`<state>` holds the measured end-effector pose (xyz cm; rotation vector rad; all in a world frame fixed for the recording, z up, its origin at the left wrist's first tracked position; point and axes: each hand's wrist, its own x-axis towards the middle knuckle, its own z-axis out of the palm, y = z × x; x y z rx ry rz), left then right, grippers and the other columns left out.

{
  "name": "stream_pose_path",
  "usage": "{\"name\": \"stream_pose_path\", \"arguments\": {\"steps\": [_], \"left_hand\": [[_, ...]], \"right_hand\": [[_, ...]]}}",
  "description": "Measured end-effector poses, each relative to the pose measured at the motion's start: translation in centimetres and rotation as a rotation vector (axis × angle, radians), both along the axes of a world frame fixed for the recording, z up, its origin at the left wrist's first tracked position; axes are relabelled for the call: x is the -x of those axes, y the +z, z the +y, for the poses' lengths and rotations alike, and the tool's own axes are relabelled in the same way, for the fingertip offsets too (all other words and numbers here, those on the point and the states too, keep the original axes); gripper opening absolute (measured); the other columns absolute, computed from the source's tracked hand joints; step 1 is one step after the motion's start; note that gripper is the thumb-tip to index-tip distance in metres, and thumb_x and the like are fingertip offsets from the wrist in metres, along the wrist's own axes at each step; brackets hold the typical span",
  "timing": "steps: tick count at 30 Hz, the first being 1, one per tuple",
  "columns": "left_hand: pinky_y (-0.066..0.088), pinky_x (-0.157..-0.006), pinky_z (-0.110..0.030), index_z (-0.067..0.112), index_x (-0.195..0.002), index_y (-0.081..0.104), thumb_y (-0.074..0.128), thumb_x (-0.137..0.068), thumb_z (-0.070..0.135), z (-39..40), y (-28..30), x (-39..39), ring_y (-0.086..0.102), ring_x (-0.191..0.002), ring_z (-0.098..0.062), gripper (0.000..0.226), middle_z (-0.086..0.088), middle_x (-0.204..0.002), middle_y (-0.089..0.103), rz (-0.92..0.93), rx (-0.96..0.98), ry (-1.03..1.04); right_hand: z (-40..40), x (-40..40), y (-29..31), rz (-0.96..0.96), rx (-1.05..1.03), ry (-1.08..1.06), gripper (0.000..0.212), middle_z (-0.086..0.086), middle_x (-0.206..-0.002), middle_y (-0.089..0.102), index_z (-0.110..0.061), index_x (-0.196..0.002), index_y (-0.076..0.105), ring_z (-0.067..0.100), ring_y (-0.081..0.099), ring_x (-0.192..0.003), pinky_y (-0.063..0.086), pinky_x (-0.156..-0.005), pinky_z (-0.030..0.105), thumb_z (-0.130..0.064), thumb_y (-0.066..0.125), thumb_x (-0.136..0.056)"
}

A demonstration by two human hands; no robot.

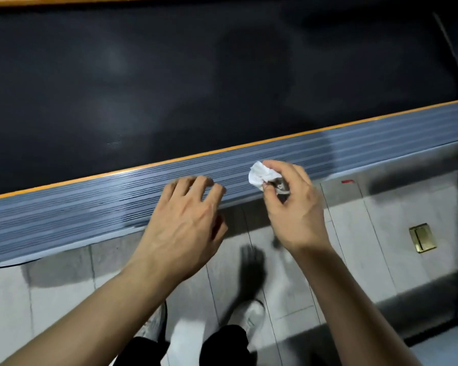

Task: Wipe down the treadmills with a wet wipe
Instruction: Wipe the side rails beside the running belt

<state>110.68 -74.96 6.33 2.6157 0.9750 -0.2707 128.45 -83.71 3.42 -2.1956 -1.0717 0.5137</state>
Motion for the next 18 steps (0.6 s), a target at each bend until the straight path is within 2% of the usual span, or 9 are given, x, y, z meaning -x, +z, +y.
{"name": "stream_pose_path", "arguments": {"steps": [4, 10, 14, 16, 18], "left_hand": [[0.043, -0.102, -0.046, 0.019, -0.135, 0.053, 0.046, -0.090, 0.043, -1.8, -3.4, -5.2, 0.051, -0.119, -0.030, 0.052, -0.005, -0.131, 0.053, 0.020, -0.010, -0.017], [0.041, -0.110, -0.050, 0.018, -0.150, 0.042, 0.054, -0.088, 0.045, -4.7, -7.9, -12.6, 0.047, -0.133, -0.033, 0.069, -0.009, -0.147, 0.048, 0.137, 0.004, -0.119], [0.045, -0.103, -0.048, 0.017, -0.142, 0.048, 0.055, -0.087, 0.042, -6.2, -8.9, -18.6, 0.053, -0.123, -0.032, 0.061, -0.007, -0.137, 0.053, 0.133, 0.022, -0.127], [0.046, -0.099, -0.048, 0.017, -0.136, 0.051, 0.049, -0.086, 0.042, -7.0, -9.1, -21.8, 0.054, -0.117, -0.031, 0.056, -0.006, -0.132, 0.054, 0.097, 0.015, -0.122], [0.046, -0.096, -0.047, 0.016, -0.131, 0.054, 0.036, -0.085, 0.045, -7.5, -9.3, -25.0, 0.055, -0.112, -0.032, 0.057, -0.006, -0.128, 0.056, 0.055, 0.017, -0.130]], "right_hand": [[-2.1, -5.9, -4.0, 0.012, -0.034, -0.035, 0.038, -0.009, -0.123, 0.061, -0.028, -0.127, 0.064, 0.012, 0.060, -0.111, 0.049, -0.098, 0.037, -0.012, 0.062, -0.092], [-6.3, -15.2, -8.9, 0.013, -0.066, -0.059, 0.038, -0.004, -0.124, 0.062, -0.022, -0.127, 0.064, 0.012, 0.060, -0.112, 0.050, -0.099, 0.030, -0.009, 0.064, -0.091], [-8.4, -20.6, -10.1, -0.004, -0.060, -0.094, 0.039, -0.005, -0.125, 0.063, -0.023, -0.128, 0.065, 0.011, 0.059, -0.114, 0.047, -0.099, 0.022, -0.010, 0.064, -0.091], [-9.0, -23.0, -10.1, -0.014, -0.058, -0.107, 0.039, -0.006, -0.125, 0.062, -0.023, -0.128, 0.065, 0.008, 0.058, -0.113, 0.045, -0.099, 0.018, -0.010, 0.064, -0.091], [-9.2, -25.4, -10.2, -0.026, -0.055, -0.117, 0.038, -0.006, -0.125, 0.062, -0.024, -0.128, 0.064, 0.008, 0.058, -0.112, 0.046, -0.099, 0.021, -0.011, 0.063, -0.092]]}}
